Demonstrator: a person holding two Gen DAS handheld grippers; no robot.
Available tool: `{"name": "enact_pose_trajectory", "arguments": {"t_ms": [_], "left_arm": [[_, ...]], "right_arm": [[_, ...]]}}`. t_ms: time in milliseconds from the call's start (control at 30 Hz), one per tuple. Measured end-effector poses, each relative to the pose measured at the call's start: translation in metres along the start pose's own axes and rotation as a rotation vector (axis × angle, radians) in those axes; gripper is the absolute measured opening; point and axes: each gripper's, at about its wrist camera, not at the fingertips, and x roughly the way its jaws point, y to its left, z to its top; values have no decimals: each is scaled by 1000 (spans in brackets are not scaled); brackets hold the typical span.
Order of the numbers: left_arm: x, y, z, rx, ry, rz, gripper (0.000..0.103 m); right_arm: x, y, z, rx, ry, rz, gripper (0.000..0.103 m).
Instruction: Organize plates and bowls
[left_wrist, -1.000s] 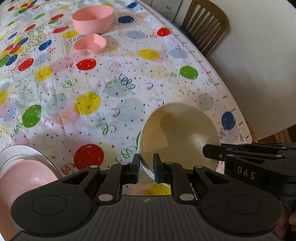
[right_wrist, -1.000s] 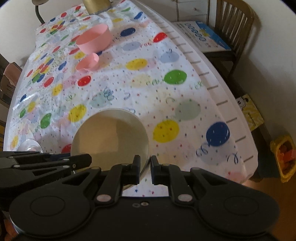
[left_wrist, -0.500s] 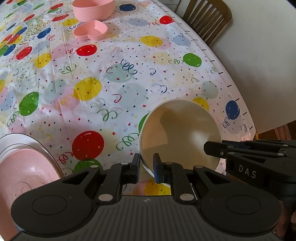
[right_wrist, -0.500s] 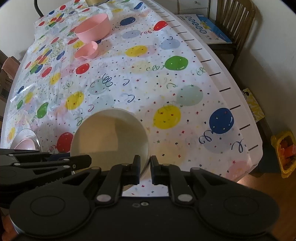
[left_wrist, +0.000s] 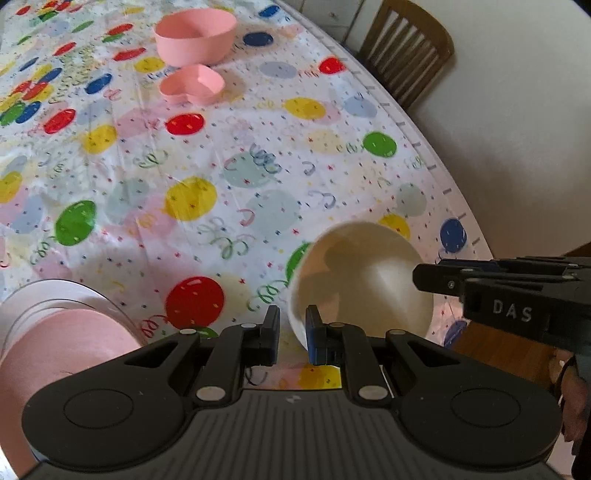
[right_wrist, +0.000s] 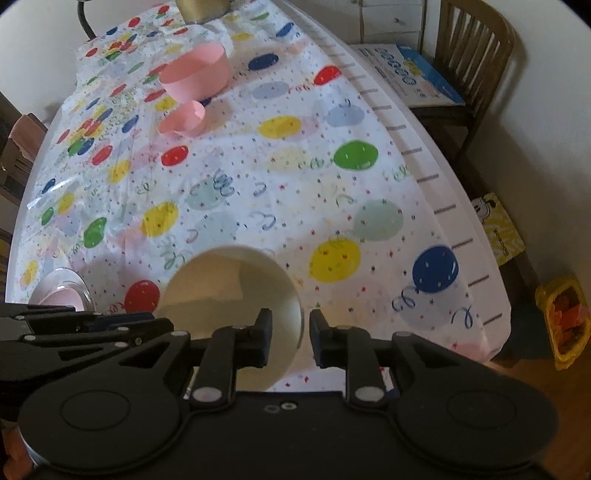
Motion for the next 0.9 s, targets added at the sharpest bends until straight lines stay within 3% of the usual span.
{"name": "enact_pose_trajectory", "arguments": {"t_ms": [433, 500, 600, 667, 800, 900], "left_arm": [[-32, 21, 35, -21, -131, -5, 14], [-38, 24, 44, -33, -156, 5, 20], [-46, 31, 58, -60, -200, 25, 38], [-53, 36, 68, -74, -237, 50, 58], [-61, 47, 88, -101, -283, 83, 59], [-61, 55, 102, -125, -307, 114, 59]], "right_arm": [[-21, 19, 46, -96, -83, 11, 31], [-23, 22, 56, -112, -95, 16, 33], [-26, 27, 72, -133, -115, 27, 36], [-28, 30, 85, -153, -131, 33, 38], [-30, 36, 109, -189, -161, 45, 42], [-29, 40, 129, -210, -186, 49, 51]]}}
